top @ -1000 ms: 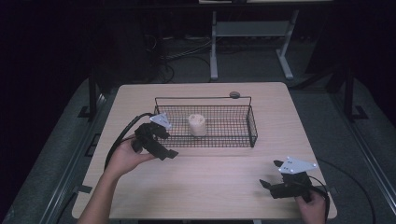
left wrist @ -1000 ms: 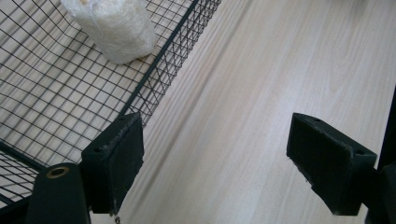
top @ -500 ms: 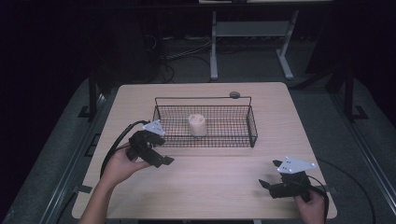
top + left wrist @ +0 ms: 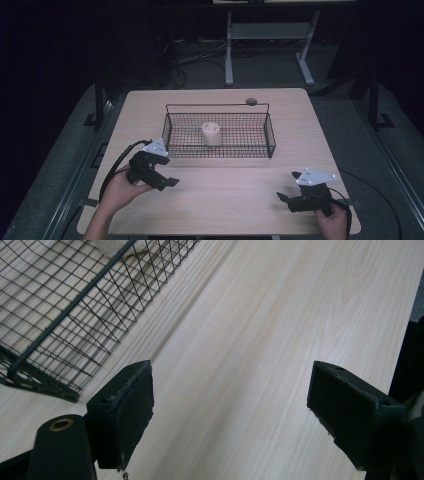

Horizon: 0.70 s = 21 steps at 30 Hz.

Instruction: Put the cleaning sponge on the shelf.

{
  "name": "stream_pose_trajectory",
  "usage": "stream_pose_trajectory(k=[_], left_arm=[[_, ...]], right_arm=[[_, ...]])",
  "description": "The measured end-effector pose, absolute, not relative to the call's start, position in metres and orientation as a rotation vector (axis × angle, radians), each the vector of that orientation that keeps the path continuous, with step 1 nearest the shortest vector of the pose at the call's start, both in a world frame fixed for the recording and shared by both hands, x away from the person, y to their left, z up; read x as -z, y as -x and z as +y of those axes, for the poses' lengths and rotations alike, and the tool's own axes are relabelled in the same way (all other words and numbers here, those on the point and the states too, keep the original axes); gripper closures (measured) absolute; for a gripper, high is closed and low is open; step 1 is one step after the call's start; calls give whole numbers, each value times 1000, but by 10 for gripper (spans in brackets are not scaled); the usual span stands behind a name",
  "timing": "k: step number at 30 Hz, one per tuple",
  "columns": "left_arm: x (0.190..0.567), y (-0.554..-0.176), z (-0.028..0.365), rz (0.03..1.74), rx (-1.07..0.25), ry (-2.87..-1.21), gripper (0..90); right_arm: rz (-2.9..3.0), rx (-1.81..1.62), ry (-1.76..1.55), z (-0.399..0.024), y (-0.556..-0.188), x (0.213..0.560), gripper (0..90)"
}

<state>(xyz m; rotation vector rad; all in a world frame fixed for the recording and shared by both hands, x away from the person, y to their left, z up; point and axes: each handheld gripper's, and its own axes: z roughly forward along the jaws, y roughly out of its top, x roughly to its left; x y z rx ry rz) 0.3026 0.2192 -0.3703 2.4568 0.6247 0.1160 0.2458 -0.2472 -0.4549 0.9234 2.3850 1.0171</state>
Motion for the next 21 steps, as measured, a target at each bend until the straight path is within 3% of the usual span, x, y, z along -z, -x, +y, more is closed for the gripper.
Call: stream_pose_trajectory(k=[21], left_arm=[[392, -272, 248, 680, -125, -2422, 181]], right_arm=[[2396, -990, -921, -244, -248, 458, 135]])
